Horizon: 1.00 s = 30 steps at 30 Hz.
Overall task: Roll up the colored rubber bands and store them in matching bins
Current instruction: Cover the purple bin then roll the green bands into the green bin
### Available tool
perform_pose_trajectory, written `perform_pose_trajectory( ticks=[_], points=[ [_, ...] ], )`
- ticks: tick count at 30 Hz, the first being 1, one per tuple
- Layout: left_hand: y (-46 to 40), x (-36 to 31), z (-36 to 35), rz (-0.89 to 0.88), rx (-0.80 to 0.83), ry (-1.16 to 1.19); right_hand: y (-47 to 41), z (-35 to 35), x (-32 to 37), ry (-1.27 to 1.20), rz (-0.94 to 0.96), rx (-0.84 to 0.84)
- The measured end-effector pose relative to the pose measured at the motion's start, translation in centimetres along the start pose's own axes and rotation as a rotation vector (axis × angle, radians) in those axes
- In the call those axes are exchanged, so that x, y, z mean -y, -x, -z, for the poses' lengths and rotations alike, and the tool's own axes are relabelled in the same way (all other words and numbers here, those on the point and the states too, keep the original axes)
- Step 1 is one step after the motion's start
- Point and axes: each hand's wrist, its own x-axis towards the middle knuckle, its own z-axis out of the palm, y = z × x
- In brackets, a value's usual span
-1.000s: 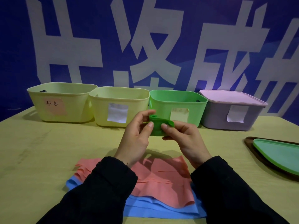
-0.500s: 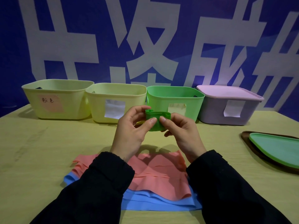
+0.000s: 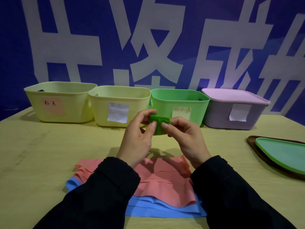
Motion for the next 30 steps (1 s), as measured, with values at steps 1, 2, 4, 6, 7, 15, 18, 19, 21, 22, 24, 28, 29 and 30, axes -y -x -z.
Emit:
perform_pose_trajectory(
  ticks=[1, 2, 4, 6, 7, 15, 18, 19, 21, 22, 24, 28, 29, 30],
  points=[
    [-0.07, -0.09, 0.06, 0.011, -0.018, 0.042, -0.06, 0.07, 0.12, -0.029, -0.011, -0.014],
    [-0.15, -0.17, 0.11, 0.031, -0.032, 0.088, -0.11, 0.08, 0.25, -0.059, -0.031, -0.025],
    [-0.22, -0.36, 0.12, 0.066, -0.028, 0.174, -0.16, 0.03, 0.40, -0.107, -0.073, -0.043],
    [-0.20, -0.44, -0.03, 0.077, -0.002, 0.223, -0.21, 0.10, 0.34, -0.126, -0.096, -0.068],
    [-0.13, -0.49, -0.09, 0.077, 0.013, 0.226, -0.21, 0.17, 0.29, -0.130, -0.102, -0.083],
    [0.04, -0.55, 0.21, 0.102, 0.146, 0.231, 0.06, 0.07, 0.20, -0.054, -0.044, -0.045],
    [0.06, -0.63, 0.11, 0.087, 0.117, 0.254, 0.25, -0.12, 0.49, -0.054, -0.036, -0.013],
    [0.02, -0.59, 0.12, 0.084, 0.104, 0.251, 0.29, -0.14, 0.55, -0.054, -0.036, -0.003],
    [-0.11, -0.38, 0.21, 0.085, 0.079, 0.245, 0.30, -0.08, 0.66, -0.069, -0.051, 0.013],
    [-0.16, -0.33, 0.28, 0.088, 0.065, 0.239, 0.29, -0.02, 0.71, -0.082, -0.059, 0.017],
    [-0.24, -0.27, 0.32, 0.098, 0.037, 0.239, 0.27, 0.05, 0.76, -0.091, -0.062, 0.005],
    [-0.20, -0.28, 0.23, 0.096, 0.075, 0.229, 0.21, 0.05, 0.66, -0.009, -0.036, -0.106],
    [-0.21, -0.27, 0.27, 0.090, 0.088, 0.227, 0.21, 0.06, 0.61, 0.021, -0.029, -0.124],
    [-0.26, -0.24, 0.35, 0.083, 0.097, 0.227, 0.19, 0.03, 0.61, 0.037, -0.026, -0.125]
  ],
)
